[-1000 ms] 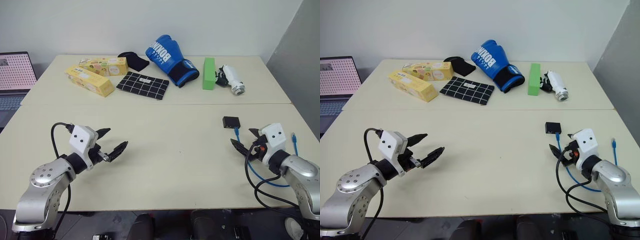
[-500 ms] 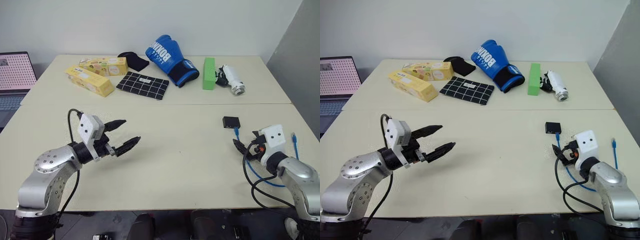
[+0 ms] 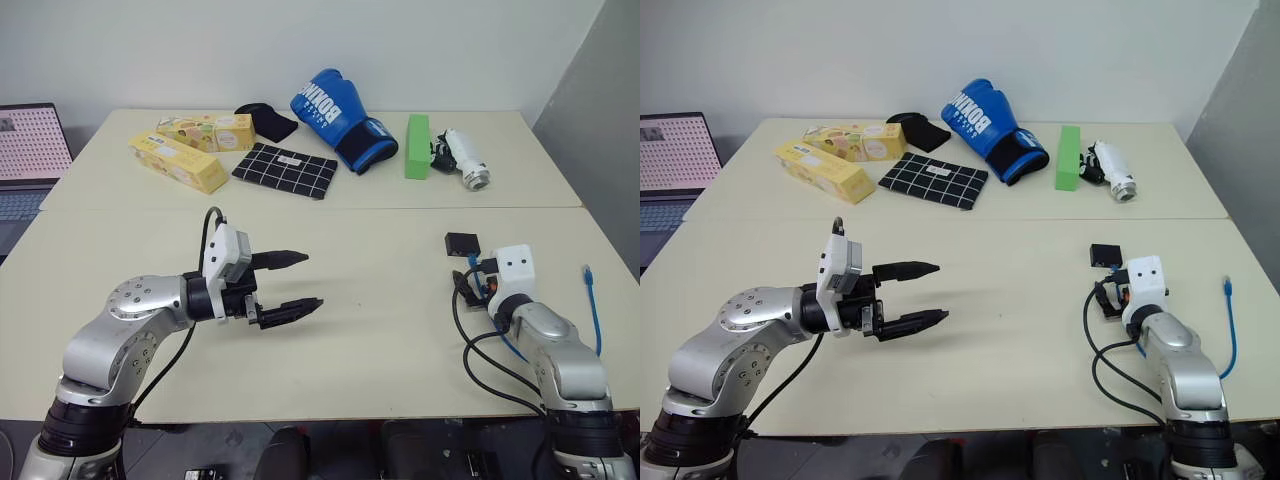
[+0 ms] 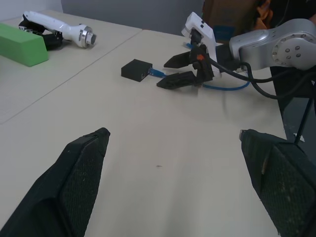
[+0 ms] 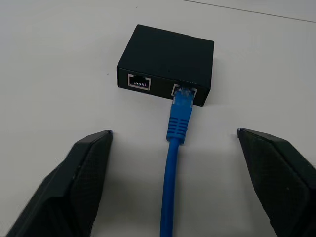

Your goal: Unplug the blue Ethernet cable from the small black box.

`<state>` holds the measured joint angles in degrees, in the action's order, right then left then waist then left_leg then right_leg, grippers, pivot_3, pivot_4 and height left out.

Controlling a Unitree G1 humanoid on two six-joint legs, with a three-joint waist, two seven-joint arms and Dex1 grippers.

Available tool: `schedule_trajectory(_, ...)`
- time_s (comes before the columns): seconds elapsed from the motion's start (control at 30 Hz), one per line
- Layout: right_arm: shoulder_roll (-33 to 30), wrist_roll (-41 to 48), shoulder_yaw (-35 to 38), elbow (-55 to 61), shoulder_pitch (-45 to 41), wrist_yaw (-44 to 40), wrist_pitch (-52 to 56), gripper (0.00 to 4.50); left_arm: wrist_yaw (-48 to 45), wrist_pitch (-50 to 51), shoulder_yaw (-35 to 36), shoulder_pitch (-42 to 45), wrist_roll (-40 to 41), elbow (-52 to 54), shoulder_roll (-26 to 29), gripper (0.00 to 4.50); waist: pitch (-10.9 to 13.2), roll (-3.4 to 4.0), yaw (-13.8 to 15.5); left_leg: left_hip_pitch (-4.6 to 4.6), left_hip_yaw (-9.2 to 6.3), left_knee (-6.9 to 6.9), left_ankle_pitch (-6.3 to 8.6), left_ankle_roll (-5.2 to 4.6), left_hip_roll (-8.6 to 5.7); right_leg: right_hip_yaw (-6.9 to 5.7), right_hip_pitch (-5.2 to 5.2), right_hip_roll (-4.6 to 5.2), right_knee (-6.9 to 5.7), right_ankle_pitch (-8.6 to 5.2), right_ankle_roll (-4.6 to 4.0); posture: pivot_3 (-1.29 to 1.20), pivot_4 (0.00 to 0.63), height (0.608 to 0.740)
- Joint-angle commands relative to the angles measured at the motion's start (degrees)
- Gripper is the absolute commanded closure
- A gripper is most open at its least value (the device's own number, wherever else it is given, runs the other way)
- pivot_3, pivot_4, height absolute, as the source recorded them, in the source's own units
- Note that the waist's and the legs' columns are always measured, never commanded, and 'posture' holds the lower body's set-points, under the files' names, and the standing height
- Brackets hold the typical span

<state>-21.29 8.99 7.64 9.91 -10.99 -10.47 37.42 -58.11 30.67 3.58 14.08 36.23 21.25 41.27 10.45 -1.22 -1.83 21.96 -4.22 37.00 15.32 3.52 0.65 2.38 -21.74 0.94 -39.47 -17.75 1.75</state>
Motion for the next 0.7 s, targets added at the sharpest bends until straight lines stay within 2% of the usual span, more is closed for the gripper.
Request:
schedule_trajectory(0.03, 0.6, -0.4, 1.2, -0.7, -1.0, 1.5, 1.4, 1.28, -0.3, -1.2, -0.2, 0.0, -0.8, 0.3, 0.1, 0.00, 0.0, 0.00, 0.0, 0.00, 0.00, 0.01, 0.00, 0.00, 0.00, -0.01, 0.00, 0.00, 0.00, 0.00, 0.00, 0.00, 0.150, 0.740)
schedule_trajectory(0.33, 0.9, -0.5, 1.3, -2.9, -3.2, 1.2, 2.5, 3.30, -0.3, -1.6, -0.8, -0.4, -1.4, 0.2, -0.5, 0.00, 0.0, 0.00, 0.0, 0.00, 0.00, 0.01, 0.00, 0.00, -0.01, -0.01, 0.01, 0.00, 0.00, 0.00, 0.00, 0.00, 0.150, 0.740)
schedule_trajectory(0.5, -4.2, -1.6, -3.5, -0.1, -1.9, -6.8, -4.0, 4.37, -0.2, -3.4, -1.9, -0.7, -3.8, -1.5, -0.4, 0.00, 0.0, 0.00, 0.0, 0.02, 0.00, 0.01, 0.00, 0.00, -0.02, -0.02, 0.01, 0.03, 0.02, 0.00, 0.00, 0.00, 0.150, 0.740)
schedule_trajectory(0.57, -6.9, -2.9, -6.0, 0.6, -1.8, -10.4, -7.5, 4.37, -0.4, -4.0, -2.2, -0.7, -4.6, -2.4, -0.5, 0.00, 0.0, 0.02, 0.0, 0.02, 0.02, 0.00, 0.00, -0.01, -0.04, -0.02, -0.01, 0.02, 0.03, 0.00, 0.00, 0.00, 0.150, 0.740)
schedule_trajectory(0.7, -13.9, -7.6, -12.9, 0.8, -4.6, -19.9, -22.0, 4.38, -0.7, -1.7, -1.8, -0.6, -3.1, -4.1, -0.8, 0.00, 0.1, 0.08, -0.2, 0.01, 0.03, 0.00, 0.01, -0.01, -0.05, 0.00, -0.03, -0.03, 0.03, 0.00, 0.00, 0.00, 0.150, 0.740)
